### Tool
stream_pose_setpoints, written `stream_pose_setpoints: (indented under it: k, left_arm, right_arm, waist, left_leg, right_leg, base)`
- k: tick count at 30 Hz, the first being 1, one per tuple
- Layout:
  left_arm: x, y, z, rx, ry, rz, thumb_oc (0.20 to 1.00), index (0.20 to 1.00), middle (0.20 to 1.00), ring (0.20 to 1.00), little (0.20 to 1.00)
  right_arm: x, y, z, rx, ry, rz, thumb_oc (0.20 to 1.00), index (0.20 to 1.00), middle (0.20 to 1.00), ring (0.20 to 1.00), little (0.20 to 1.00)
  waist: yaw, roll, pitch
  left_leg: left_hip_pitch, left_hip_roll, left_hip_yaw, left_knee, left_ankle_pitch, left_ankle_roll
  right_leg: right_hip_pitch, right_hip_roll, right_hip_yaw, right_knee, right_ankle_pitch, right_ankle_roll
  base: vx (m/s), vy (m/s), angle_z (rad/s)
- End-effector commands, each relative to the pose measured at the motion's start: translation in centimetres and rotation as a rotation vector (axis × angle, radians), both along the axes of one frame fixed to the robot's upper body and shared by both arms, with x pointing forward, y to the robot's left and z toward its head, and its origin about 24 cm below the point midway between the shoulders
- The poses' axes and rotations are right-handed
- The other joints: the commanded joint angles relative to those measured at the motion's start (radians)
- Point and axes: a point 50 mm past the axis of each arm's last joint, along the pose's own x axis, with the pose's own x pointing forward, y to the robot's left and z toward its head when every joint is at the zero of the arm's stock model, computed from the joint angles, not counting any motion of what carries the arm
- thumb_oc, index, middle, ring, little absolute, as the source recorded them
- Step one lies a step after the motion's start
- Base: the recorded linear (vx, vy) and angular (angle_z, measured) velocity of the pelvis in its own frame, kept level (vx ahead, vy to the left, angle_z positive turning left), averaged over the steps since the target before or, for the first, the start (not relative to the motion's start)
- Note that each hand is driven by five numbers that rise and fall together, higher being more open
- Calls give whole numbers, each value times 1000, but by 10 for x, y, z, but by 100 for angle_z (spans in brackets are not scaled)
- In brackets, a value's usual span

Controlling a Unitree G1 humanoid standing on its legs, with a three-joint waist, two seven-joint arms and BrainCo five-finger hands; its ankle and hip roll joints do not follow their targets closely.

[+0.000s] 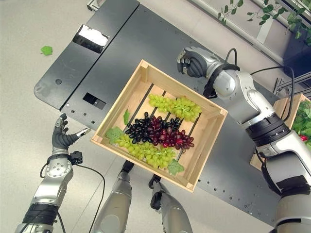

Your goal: Pick up the fruits from the basket on one side to the basket on the other side

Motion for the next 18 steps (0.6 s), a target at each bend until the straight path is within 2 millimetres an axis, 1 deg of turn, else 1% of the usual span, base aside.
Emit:
stream_pose_setpoints:
  k: [1, 3, 5, 11, 14, 18]
  left_arm:
    - [-7, 12, 51, 109, -201, -15, 1000, 1000, 1000, 1000, 1000]
    - [-6, 11, 51, 109, -199, -18, 1000, 1000, 1000, 1000, 1000]
    - [-6, 11, 50, 115, -194, -22, 1000, 1000, 1000, 1000, 1000]
    - [-5, 13, 52, 111, -195, -15, 1000, 1000, 1000, 1000, 1000]
    - [-5, 14, 54, 105, -206, -8, 1000, 1000, 1000, 1000, 1000]
    - [-4, 14, 54, 78, -217, 3, 1000, 1000, 1000, 1000, 1000]
  right_arm:
    - [-19, 19, 35, -88, -115, 89, 1000, 1000, 1000, 1000, 1000]
    - [-20, 22, 35, -113, -111, 95, 1000, 1000, 1000, 1000, 1000]
    - [-21, 30, 28, -155, -85, 118, 1000, 1000, 1000, 1000, 1000]
    - [-17, 46, 20, -155, -54, 155, 1000, 1000, 1000, 1000, 1000]
    - [-15, 49, 20, -150, -59, 154, 1000, 1000, 1000, 1000, 1000]
    - [-9, 47, 22, -139, -67, 118, 1000, 1000, 1000, 1000, 1000]
  waist:
    - [10, -84, 39]
    - [8, -82, 39]
    - [7, -80, 39]
    - [6, -80, 39]
    - [2, -80, 39]
    - [-5, -73, 39]
  left_leg:
    - [-20, -78, 36, -20, 24, 68]
    - [-27, -78, 35, -17, 24, 69]
    - [-35, -78, 34, -13, 25, 68]
    - [-77, -79, 29, 11, 20, 69]
    - [-108, -80, 28, 26, 18, 68]
    - [-158, -83, 28, 44, 20, 66]
  right_leg:
    - [9, -54, -2, 69, 16, 93]
    - [4, -54, -4, 69, 17, 93]
    - [-4, -53, -5, 71, 18, 93]
    - [-35, -49, -4, 75, 20, 92]
    - [-56, -46, -7, 76, 20, 90]
    - [-96, -44, -12, 85, 21, 87]
  base:
    - [0, 0, 0]
    - [0, 0, 0]
    - [0, 0, 0]
    - [1, -1, 1]
    - [2, -2, 1]
    - [-4, 13, 5]
